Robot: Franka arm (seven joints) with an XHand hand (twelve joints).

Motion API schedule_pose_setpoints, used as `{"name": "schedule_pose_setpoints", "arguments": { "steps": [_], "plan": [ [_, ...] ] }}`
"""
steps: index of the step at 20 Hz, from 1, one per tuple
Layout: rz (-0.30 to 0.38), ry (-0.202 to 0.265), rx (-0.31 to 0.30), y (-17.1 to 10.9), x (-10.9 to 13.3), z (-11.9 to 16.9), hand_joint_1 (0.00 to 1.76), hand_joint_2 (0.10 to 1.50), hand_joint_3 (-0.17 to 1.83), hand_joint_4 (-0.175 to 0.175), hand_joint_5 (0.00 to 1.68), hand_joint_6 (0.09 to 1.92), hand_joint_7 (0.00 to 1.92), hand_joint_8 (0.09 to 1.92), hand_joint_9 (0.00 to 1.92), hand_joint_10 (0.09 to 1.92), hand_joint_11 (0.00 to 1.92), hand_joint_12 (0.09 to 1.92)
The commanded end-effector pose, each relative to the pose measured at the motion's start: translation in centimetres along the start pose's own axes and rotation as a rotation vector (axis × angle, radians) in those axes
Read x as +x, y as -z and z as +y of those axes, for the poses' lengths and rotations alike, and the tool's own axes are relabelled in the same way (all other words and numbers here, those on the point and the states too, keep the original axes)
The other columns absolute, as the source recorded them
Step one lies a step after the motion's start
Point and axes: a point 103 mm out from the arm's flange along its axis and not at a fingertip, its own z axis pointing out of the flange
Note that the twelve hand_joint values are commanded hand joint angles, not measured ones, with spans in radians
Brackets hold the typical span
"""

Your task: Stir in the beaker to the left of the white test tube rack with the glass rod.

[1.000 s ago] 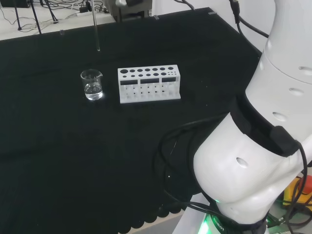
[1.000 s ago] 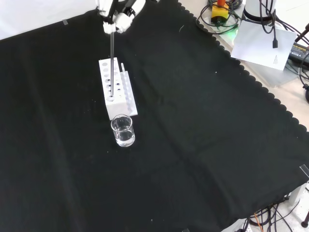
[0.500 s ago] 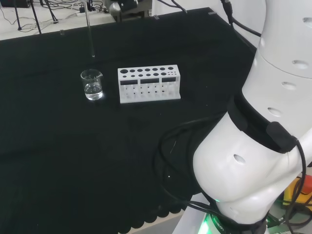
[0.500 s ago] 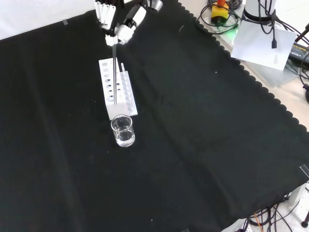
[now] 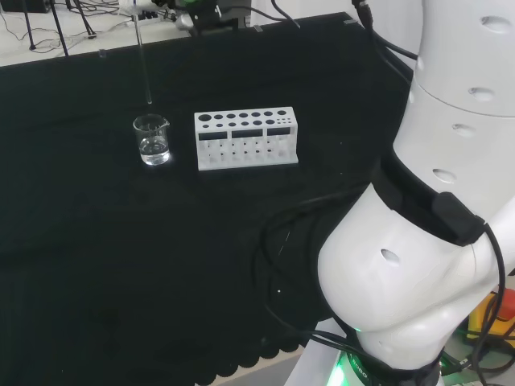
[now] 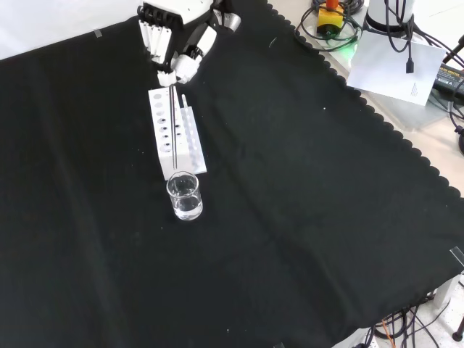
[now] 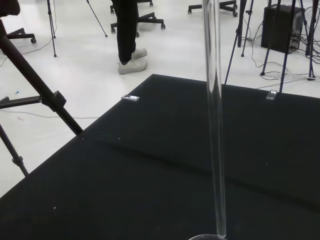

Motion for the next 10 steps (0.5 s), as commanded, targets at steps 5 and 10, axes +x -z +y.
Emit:
{"name": "schedule_pose_setpoints", "arguments": {
  "steps": [5,10],
  "plan": [
    [0.017,0.017,0.029,-3.5,0.0,0.7,1.29,1.09,-0.01,-0.175,1.06,0.57,1.08,1.17,1.56,0.93,1.63,0.67],
    [0.011,0.015,0.050,-5.7,0.0,0.7,1.29,1.09,-0.01,-0.175,1.06,0.57,1.08,1.17,1.56,0.93,1.63,0.67]
  ]
}}
